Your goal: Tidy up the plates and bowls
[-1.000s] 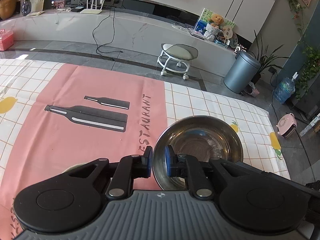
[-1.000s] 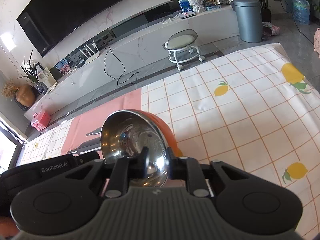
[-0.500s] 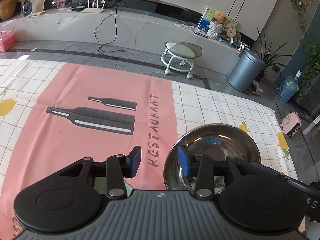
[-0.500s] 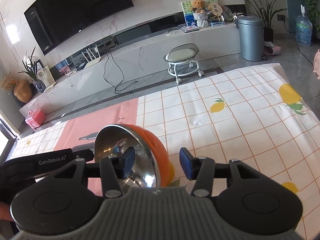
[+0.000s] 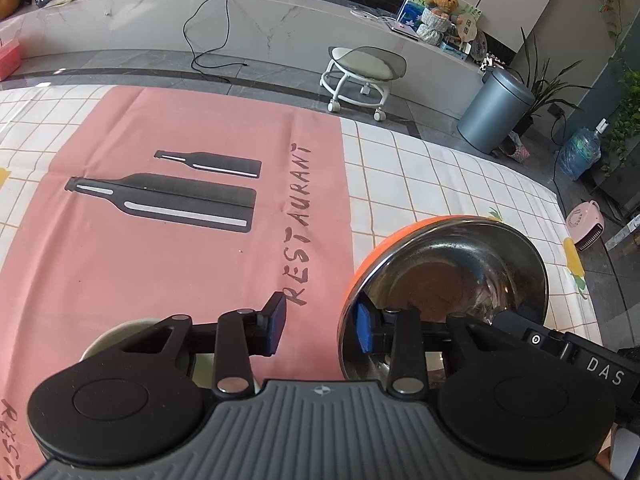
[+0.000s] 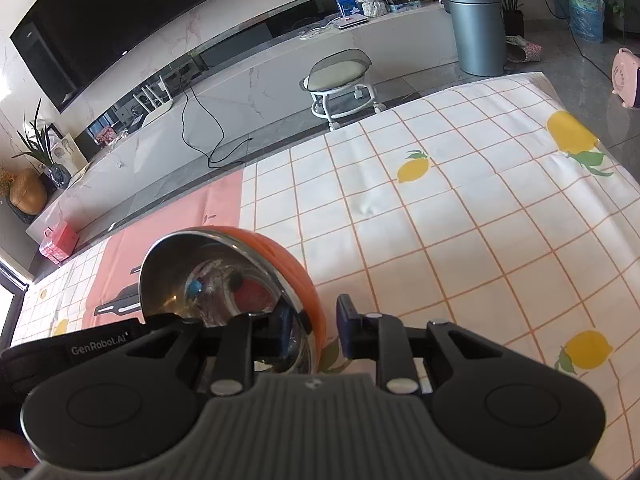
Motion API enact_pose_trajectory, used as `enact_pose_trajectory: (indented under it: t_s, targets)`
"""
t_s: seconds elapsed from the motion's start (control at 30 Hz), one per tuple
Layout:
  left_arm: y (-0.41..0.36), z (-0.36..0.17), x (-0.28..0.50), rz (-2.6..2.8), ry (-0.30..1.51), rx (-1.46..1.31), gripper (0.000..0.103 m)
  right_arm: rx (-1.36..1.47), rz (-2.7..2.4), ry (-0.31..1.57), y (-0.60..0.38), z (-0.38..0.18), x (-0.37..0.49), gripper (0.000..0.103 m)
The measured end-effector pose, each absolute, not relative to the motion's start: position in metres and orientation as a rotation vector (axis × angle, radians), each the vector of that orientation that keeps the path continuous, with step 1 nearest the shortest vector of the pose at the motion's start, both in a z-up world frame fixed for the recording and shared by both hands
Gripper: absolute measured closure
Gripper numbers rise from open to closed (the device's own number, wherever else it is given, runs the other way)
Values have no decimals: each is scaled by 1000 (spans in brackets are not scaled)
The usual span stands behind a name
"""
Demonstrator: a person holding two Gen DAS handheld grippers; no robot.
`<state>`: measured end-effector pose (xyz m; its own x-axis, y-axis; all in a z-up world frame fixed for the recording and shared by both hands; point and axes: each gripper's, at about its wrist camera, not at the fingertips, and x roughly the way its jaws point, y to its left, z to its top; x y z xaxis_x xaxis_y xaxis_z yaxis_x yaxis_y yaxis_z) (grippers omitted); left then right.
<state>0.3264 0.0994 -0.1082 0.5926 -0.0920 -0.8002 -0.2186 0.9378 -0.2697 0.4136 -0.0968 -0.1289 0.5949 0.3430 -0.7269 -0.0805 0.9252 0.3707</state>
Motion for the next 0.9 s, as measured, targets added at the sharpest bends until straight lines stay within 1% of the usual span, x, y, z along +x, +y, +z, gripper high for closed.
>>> enact_pose_trajectory:
  t_s: [0.07,0.13,0.17,0.2,0.23,0.3,0.4,0.47,0.9]
  targets:
    - [98,-108,327,66,940,-362,69,325,251,903,-99,-131,416,81]
    - [96,-107,328,50,940,-362,80,326,247,903,-100,-132,417,81]
    - [95,-106,328,42,940,-364,84,329,246,906,-100,-133,418,81]
    - [94,-105,329,32,943,-370,92,335,244,912,-101,-134,419,81]
    - [93,-104,330,22,949,-376,96,343,241,920,-101,-136,420,81]
    - [90,-100,329,21,953,-371,96,361,245,934,-102,-136,421,93]
    - [88,-92,325,23,946,-367,98,362,241,935,-104,-130,420,93]
    - [91,-88,323,25,959,-395,96,361,246,931,-106,-124,418,96]
    - [90,-58,277,48,931,-420,95,436,260,947,-115,-103,374,96]
